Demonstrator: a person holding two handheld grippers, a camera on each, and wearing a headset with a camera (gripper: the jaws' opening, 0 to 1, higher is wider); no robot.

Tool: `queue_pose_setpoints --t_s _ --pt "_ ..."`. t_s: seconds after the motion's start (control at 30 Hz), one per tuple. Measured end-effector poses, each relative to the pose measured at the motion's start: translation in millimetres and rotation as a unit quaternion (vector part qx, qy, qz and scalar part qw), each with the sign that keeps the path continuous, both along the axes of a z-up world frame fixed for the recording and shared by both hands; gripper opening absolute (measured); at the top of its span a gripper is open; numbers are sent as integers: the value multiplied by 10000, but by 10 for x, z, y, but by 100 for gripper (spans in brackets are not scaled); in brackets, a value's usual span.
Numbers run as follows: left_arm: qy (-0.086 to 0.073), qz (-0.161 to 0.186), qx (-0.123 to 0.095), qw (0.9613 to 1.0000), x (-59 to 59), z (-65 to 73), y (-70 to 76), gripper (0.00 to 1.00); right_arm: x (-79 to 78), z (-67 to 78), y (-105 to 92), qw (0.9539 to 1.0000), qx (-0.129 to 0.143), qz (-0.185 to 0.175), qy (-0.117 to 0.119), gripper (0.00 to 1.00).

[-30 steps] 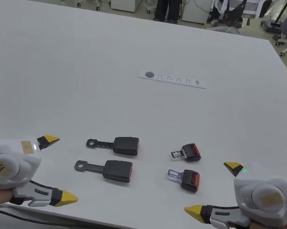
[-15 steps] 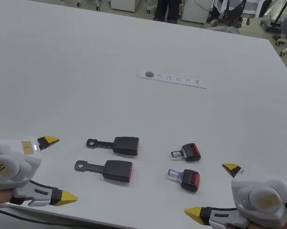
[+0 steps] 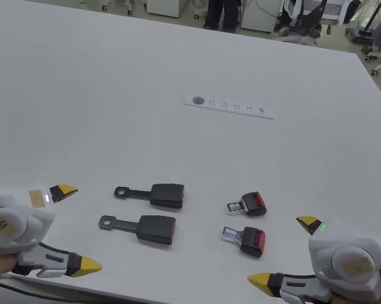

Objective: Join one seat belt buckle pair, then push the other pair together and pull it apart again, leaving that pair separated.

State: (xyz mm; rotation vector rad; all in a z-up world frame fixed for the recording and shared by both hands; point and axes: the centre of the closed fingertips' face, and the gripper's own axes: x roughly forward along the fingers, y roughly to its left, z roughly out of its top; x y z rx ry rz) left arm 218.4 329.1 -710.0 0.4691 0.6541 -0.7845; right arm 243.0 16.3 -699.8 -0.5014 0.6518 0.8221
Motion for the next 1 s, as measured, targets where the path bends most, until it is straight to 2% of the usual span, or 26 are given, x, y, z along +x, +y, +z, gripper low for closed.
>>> queue_pose_setpoints --t_s 0.07,0.13,0.27,0.37,0.5,0.53,0.57,0.63,0.7,0.8,0.9,1.0 --pt "12 4 3 10000 1 -8 4 96 -5 -23 -4 10000 -68 60 8 88" --pt "22 9 3 10000 0 -4 -4 96 -20 -57 -18 9996 -245 154 8 86" --pt "40 -23 51 10000 -11 -18 -5 95 -20 -70 -7 9994 -274 212 5 84" --pt "30 -194 111 9997 -59 -47 -36 93 -7 -76 4 9994 -275 232 11 83" --pt "50 -317 294 9991 -93 -60 -40 91 -14 -70 7 9992 -286 261 7 82" --pt "0 -337 494 9982 -80 -72 7 91 -9 -71 1 9993 -274 247 16 82" --pt "-71 -332 583 9977 -60 -67 36 90 -10 -68 -3 9994 -268 235 18 82" --pt "-98 -334 465 9983 -53 -41 38 84 -14 -72 -9 9994 -262 216 32 81" --pt "-89 -316 388 9987 -33 -29 16 83 -24 -78 -10 9993 -270 237 38 79" --pt "-80 -375 429 9983 -30 -40 11 83 -41 -94 -1 9988 -325 355 36 77" --pt "18 -287 529 9982 -25 -97 95 81 -79 -100 39 9980 -301 545 53 65" --pt "33 -212 472 9987 -25 -70 102 80 -82 -121 51 9981 -285 537 71 64"
